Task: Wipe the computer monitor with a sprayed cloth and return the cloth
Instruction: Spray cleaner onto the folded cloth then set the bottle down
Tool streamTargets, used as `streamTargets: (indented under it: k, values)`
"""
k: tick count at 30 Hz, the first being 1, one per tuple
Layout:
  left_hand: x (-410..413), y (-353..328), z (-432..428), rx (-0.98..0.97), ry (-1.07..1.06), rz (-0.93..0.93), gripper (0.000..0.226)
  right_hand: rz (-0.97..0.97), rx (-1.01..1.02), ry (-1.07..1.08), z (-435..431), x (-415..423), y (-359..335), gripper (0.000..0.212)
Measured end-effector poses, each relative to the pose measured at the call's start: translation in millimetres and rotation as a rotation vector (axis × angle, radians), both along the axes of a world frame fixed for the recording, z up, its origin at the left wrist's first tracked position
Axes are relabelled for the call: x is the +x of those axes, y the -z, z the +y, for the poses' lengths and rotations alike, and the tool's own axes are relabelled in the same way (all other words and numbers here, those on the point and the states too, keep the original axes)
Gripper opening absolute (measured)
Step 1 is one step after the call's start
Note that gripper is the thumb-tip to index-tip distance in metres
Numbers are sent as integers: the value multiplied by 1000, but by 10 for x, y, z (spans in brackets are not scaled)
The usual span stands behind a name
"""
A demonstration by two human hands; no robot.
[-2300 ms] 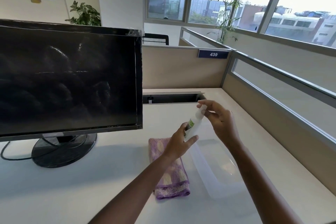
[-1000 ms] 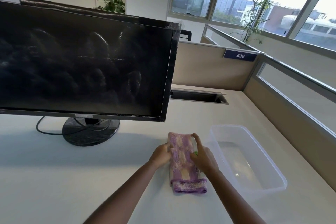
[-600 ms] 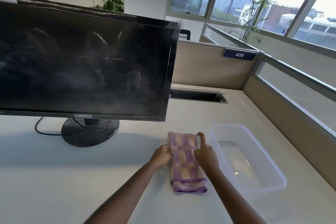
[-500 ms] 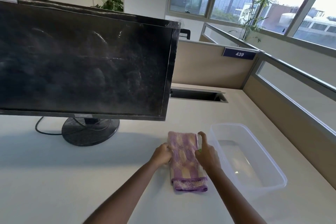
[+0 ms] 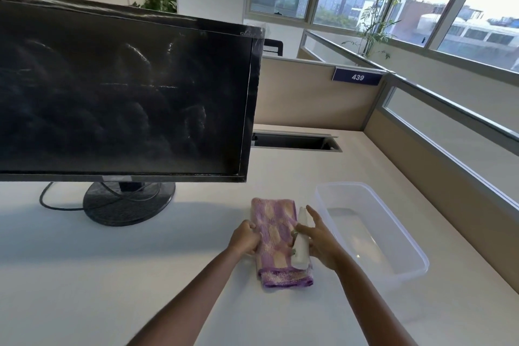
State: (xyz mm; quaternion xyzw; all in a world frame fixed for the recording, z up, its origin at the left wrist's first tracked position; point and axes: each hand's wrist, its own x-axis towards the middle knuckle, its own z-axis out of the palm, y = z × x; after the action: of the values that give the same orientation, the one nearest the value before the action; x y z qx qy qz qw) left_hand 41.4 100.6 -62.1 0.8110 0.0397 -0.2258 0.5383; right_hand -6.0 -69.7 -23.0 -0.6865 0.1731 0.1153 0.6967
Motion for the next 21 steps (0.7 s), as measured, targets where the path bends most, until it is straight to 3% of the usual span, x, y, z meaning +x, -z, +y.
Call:
streamTargets:
  k: [3,6,10,14,21]
  values:
    - [0,16,-2,-17,-10,7,12,4,45,29,23,-24,44,67]
    - [2,22,-4,-41,-17,12,11,16,114,73,61,-45,85,50]
    - [0,27,6,-61,-21,26,10,82,358,70,26,-57,127,25]
    - [3,30,15,-85,-31,32,10,67,465,41,-24,-41,123,34]
    - [13,53,10,-86,-21,27,6,-44,337,-17,36,-40,87,42]
